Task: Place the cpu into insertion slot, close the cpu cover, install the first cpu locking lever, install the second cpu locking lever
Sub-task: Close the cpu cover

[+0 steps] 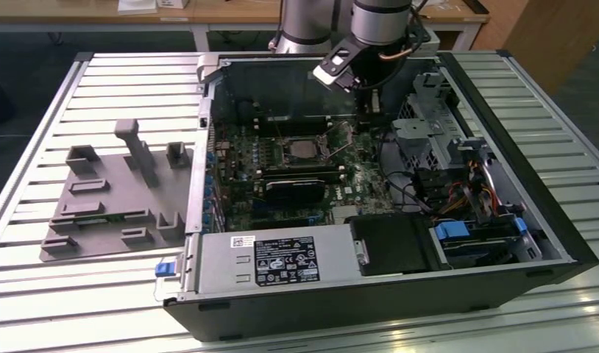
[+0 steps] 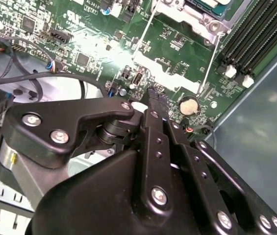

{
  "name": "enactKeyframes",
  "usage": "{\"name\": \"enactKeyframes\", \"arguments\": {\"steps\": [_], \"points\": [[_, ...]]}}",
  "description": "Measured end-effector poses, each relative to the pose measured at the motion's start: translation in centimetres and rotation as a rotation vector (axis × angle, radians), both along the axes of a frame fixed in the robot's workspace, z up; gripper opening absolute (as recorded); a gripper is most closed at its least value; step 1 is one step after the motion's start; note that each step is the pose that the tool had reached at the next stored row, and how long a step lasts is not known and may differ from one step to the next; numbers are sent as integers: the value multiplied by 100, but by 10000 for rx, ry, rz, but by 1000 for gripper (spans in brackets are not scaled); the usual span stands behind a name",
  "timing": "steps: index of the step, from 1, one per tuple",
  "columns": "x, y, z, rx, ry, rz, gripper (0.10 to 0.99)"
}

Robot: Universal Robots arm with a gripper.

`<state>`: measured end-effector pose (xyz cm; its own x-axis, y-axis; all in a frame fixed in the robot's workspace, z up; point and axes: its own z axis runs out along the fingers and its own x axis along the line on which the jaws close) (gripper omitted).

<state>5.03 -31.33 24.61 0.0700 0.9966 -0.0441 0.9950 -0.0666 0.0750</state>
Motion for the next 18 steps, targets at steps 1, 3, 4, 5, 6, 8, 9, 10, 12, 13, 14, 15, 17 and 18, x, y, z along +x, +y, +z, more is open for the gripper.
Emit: {"name": "enactKeyframes", "arguments": {"steps": [1,3,4,5,6,8,9,10,12,13,14,15,17,18], "points": [[1,0,-16,2,7,0,102],[3,0,-46,-1,22,1,102],[4,0,-63,-1,27,1,102],[5,0,-79,0,33,0,102],[5,0,-94,1,38,-1,102],[6,0,-110,38,41,0,102],[6,0,-111,49,40,0,102],[6,0,-111,52,41,0,102],[6,0,-111,55,41,0,102],[6,0,-112,57,40,0,102],[6,0,-112,58,43,0,102],[7,0,-113,62,82,2,102],[12,-1,-113,56,296,-1,102],[15,0,-114,56,417,-1,102]]}}
